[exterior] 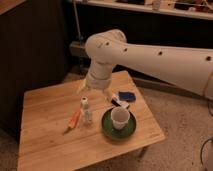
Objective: Drag the pepper across the table
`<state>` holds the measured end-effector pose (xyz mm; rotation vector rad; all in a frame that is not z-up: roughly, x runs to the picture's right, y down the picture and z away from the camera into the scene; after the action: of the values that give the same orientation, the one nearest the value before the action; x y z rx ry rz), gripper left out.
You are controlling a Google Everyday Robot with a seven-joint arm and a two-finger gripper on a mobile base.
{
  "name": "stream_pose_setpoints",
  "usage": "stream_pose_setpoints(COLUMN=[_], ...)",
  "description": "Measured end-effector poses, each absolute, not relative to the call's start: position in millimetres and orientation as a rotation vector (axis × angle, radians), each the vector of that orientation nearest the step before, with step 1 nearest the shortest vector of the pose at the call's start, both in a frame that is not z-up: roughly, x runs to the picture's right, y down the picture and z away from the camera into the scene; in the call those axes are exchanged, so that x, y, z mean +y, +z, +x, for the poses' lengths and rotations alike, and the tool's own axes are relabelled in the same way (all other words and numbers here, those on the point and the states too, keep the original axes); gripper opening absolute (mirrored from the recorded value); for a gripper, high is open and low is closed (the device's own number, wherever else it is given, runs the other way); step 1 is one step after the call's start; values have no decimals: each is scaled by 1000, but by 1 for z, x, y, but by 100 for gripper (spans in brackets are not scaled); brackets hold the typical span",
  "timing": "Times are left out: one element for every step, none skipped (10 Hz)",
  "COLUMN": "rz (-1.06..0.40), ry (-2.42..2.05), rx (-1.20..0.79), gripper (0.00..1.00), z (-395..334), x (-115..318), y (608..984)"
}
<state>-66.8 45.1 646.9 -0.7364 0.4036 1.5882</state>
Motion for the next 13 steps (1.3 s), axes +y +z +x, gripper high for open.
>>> stream_pose_setpoints(rz=[-753,-765,-773,-786,-782,-780,-781,-782,-781,-781,-780,-779,-776], ry=[1573,1550,1531,1513,1517,1521,1518,1517,1518,1521,1517,1513,1507], rx=[410,415,417,416,418,420,419,418,419,420,417,406,392], gripper=[80,80,80,80,80,80,80,80,80,80,80,80,80], z=[-74,-83,-94,-104,-102,-99,-101,-102,-101,-100,-101,-104,-108], x=[55,68,78,89,88,88,88,88,88,88,88,89,90], y=[661,674,680,681,682,682,682,682,682,682,681,680,677])
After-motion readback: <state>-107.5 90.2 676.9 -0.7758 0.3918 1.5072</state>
